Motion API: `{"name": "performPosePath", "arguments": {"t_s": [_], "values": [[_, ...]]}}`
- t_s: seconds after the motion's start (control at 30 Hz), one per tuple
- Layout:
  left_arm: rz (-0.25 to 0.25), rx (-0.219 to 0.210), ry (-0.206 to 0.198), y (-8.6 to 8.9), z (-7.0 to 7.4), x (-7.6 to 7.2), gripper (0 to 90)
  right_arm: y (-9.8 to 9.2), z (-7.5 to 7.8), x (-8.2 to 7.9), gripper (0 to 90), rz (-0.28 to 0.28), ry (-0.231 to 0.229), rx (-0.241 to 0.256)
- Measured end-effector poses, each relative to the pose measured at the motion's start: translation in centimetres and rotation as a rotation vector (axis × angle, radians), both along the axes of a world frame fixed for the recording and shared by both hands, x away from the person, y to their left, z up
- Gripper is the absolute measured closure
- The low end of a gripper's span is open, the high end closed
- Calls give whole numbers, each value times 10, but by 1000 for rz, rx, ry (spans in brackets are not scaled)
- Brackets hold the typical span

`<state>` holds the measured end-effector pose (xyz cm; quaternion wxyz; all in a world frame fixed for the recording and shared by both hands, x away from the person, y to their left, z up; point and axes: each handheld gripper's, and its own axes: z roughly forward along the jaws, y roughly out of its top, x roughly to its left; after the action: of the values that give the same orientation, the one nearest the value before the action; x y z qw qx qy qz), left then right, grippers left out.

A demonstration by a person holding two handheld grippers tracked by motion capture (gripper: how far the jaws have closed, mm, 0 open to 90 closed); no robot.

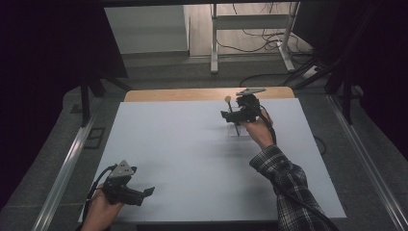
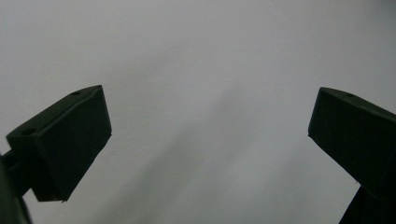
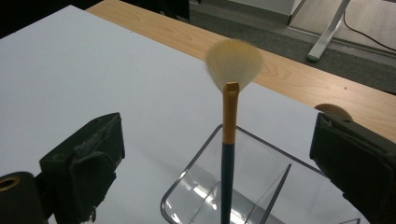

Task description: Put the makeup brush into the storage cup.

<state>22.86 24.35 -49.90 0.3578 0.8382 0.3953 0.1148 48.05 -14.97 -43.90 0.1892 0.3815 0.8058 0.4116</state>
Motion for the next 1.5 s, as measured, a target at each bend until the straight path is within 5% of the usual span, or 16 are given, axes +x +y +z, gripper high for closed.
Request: {"name": "performPosePath", "arguments": {"t_s": [1.5], "values": [[18,-11,-18,2,1,0,0,-7,3,-32,17,59,44,-25]]}}
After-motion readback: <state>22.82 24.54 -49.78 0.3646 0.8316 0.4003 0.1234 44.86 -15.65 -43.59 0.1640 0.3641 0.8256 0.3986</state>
